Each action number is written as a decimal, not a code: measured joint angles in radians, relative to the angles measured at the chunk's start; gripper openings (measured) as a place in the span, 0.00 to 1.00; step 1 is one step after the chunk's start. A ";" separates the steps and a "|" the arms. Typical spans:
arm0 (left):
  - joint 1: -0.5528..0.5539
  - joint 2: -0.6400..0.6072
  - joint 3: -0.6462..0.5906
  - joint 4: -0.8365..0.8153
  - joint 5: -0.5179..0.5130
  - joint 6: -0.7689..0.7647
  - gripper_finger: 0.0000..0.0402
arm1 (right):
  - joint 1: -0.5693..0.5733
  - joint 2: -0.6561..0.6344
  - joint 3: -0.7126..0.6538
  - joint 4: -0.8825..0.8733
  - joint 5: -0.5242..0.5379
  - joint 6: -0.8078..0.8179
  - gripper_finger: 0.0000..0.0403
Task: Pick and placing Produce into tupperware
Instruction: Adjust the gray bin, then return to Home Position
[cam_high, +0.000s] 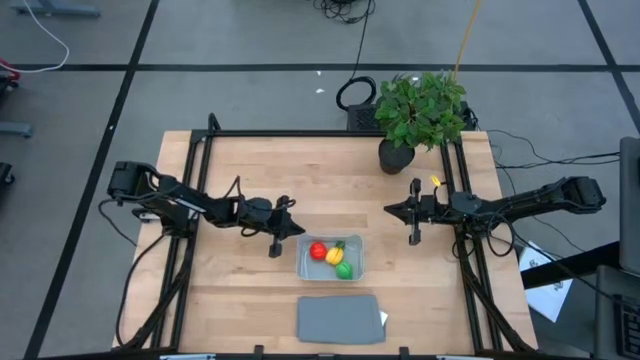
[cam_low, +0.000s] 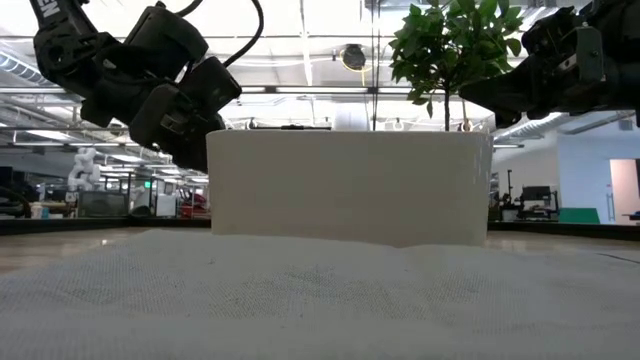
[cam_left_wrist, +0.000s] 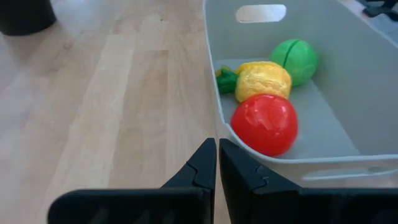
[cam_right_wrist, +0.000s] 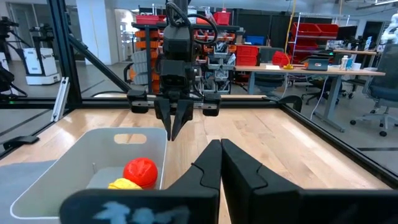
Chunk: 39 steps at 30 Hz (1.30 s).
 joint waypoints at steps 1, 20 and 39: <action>0.000 -0.001 0.000 0.000 -0.011 0.010 0.05 | 0.000 0.000 0.000 0.000 0.000 0.000 0.00; -0.008 -0.415 -0.001 -0.255 -0.186 0.230 0.05 | 0.000 -0.107 0.115 -0.288 -0.001 0.023 0.00; -0.106 -0.799 -0.002 -0.569 -0.375 0.258 0.01 | 0.000 -0.396 0.122 -0.546 0.030 0.077 0.00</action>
